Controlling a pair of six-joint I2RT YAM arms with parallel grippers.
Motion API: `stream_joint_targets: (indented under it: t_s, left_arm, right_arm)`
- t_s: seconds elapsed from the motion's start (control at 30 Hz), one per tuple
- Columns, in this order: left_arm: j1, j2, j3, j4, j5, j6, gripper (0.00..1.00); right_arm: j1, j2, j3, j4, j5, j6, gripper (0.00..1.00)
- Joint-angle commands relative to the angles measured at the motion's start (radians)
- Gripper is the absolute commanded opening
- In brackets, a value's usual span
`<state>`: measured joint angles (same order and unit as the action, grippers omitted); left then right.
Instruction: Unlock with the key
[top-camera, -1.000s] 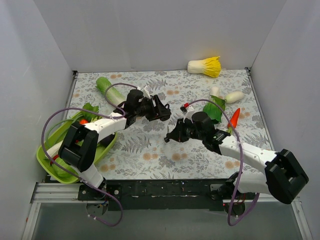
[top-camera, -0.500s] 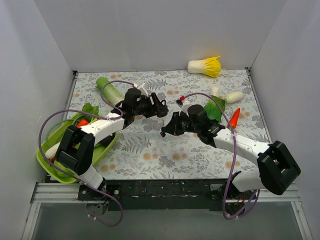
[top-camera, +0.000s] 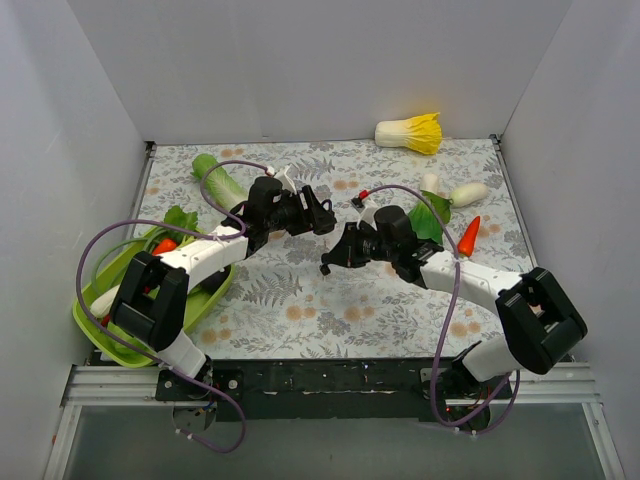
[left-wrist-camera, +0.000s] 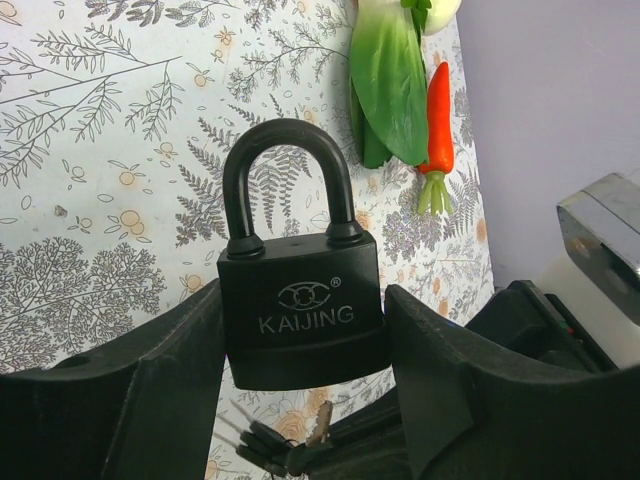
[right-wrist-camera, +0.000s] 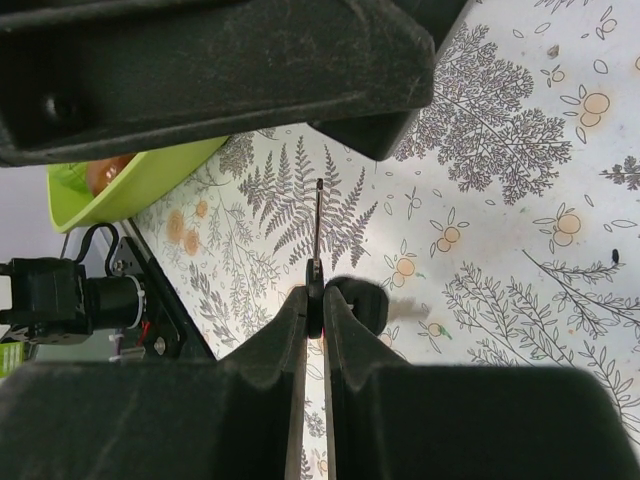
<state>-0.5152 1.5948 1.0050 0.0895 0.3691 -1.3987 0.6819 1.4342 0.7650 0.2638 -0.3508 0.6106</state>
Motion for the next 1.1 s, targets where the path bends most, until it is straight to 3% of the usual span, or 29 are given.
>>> stream_joint_targets:
  t_s: [0.0, 1.07]
  left_arm:
    - [-0.005, -0.065, 0.014, 0.067, 0.025, 0.006, 0.00]
    - [-0.042, -0.071, 0.023, 0.056, 0.013, 0.058, 0.00]
  right_arm:
    - [-0.010, 0.012, 0.060, 0.064, -0.031, 0.008, 0.01]
    - [-0.077, 0.066, 0.096, 0.049, -0.036, -0.005, 0.01]
